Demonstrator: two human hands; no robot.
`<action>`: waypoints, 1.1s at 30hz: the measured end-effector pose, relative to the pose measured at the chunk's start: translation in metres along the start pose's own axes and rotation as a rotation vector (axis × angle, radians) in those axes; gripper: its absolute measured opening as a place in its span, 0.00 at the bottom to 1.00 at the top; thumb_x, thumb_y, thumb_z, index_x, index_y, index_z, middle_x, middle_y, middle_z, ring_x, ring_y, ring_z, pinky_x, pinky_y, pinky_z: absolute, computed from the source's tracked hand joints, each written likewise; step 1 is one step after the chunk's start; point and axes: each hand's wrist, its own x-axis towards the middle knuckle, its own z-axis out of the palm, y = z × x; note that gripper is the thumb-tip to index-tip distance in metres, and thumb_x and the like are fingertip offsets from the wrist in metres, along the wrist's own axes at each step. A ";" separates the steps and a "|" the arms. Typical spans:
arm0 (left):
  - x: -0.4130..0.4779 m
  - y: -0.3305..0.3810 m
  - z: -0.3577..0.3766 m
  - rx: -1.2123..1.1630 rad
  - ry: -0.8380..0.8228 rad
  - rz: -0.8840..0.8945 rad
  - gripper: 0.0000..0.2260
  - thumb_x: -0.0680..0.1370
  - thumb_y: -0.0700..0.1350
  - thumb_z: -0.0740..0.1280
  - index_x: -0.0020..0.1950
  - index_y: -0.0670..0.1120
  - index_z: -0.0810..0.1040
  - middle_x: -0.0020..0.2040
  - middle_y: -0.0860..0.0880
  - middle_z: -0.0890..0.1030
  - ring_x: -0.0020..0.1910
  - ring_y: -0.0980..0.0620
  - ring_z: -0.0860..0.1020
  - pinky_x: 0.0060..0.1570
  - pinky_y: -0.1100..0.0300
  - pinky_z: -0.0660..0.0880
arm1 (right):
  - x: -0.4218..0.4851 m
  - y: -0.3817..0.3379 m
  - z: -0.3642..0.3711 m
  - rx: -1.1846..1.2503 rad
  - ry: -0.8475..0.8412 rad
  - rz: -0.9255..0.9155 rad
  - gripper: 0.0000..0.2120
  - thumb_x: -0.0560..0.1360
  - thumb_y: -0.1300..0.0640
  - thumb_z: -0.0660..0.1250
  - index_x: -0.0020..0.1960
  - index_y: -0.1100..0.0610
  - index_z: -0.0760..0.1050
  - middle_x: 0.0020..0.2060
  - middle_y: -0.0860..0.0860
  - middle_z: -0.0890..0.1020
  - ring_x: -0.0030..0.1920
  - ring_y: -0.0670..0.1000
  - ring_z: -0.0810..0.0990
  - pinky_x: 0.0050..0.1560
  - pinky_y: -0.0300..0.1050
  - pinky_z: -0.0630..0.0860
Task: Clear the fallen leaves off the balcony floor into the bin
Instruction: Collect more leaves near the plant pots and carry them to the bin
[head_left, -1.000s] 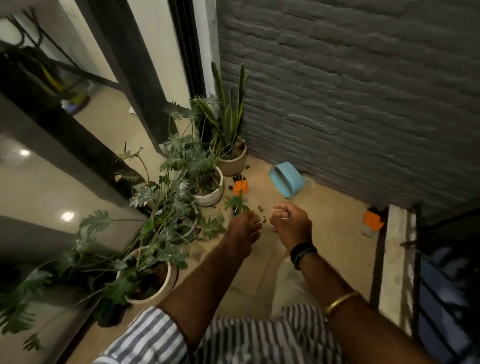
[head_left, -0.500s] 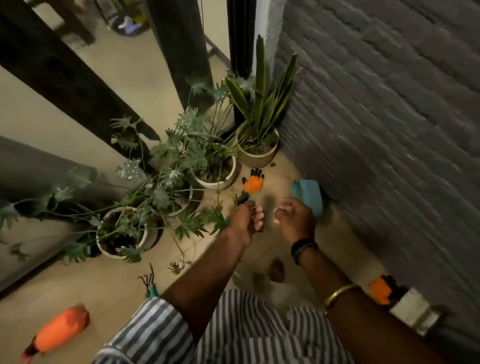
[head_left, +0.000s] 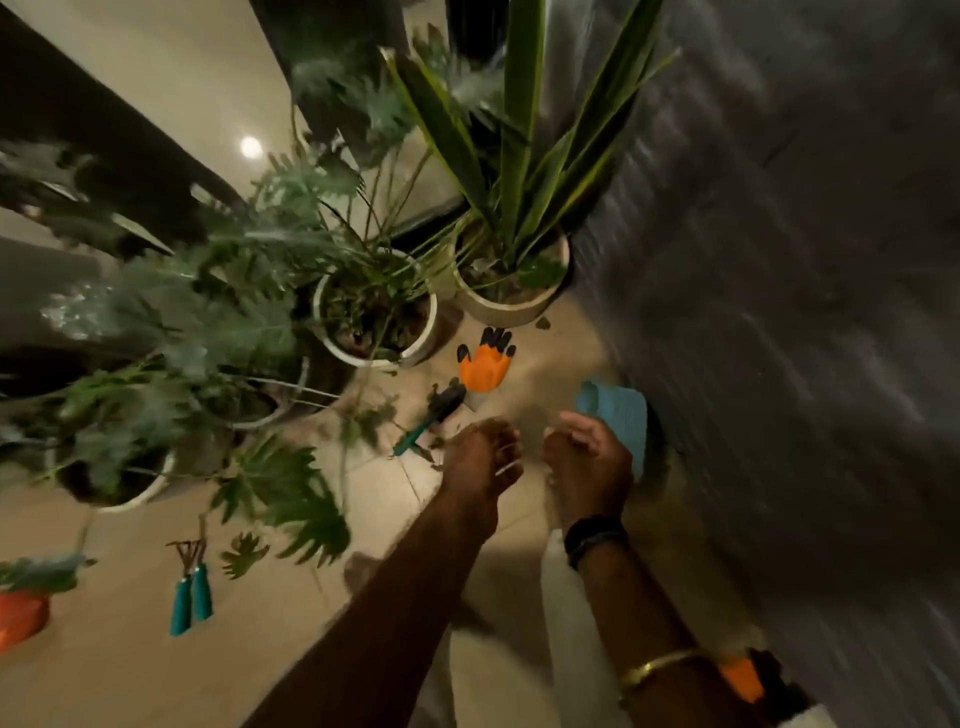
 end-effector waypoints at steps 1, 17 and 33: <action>0.028 -0.006 0.012 -0.024 0.011 -0.001 0.08 0.81 0.42 0.62 0.54 0.45 0.80 0.47 0.46 0.82 0.43 0.49 0.80 0.39 0.58 0.75 | 0.027 0.018 0.008 -0.001 -0.006 0.010 0.11 0.74 0.63 0.72 0.52 0.50 0.81 0.42 0.42 0.82 0.45 0.43 0.82 0.44 0.37 0.80; 0.412 -0.131 0.019 -0.303 -0.014 -0.033 0.08 0.82 0.42 0.62 0.55 0.46 0.80 0.43 0.48 0.84 0.40 0.52 0.82 0.43 0.59 0.77 | 0.459 0.249 0.167 -0.978 -0.398 -0.402 0.24 0.81 0.63 0.59 0.76 0.65 0.63 0.76 0.63 0.63 0.75 0.61 0.63 0.72 0.46 0.58; 0.412 -0.113 -0.074 -0.136 0.061 0.025 0.10 0.83 0.51 0.60 0.50 0.51 0.79 0.44 0.50 0.82 0.46 0.50 0.79 0.49 0.52 0.76 | 0.261 0.309 0.208 -0.660 -0.724 -0.587 0.08 0.75 0.56 0.69 0.52 0.54 0.84 0.46 0.51 0.86 0.47 0.51 0.83 0.52 0.46 0.78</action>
